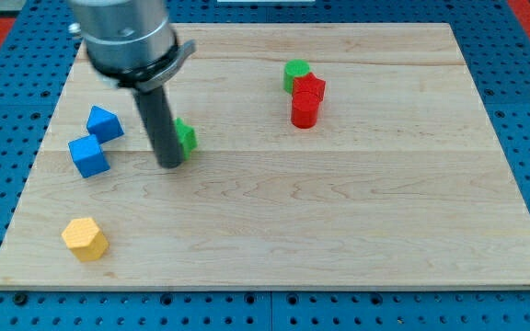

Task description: Push green star near to the red star

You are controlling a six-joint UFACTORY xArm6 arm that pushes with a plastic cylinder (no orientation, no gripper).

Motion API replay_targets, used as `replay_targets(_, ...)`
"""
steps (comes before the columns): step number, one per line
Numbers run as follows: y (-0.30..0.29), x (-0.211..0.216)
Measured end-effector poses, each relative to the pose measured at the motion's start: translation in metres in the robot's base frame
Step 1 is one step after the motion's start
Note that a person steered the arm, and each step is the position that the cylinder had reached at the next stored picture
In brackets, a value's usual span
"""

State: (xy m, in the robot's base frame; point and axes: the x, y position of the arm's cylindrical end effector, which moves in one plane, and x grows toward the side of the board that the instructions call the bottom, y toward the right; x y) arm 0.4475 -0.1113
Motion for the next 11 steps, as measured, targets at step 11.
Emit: replay_targets(11,0.102,-0.147)
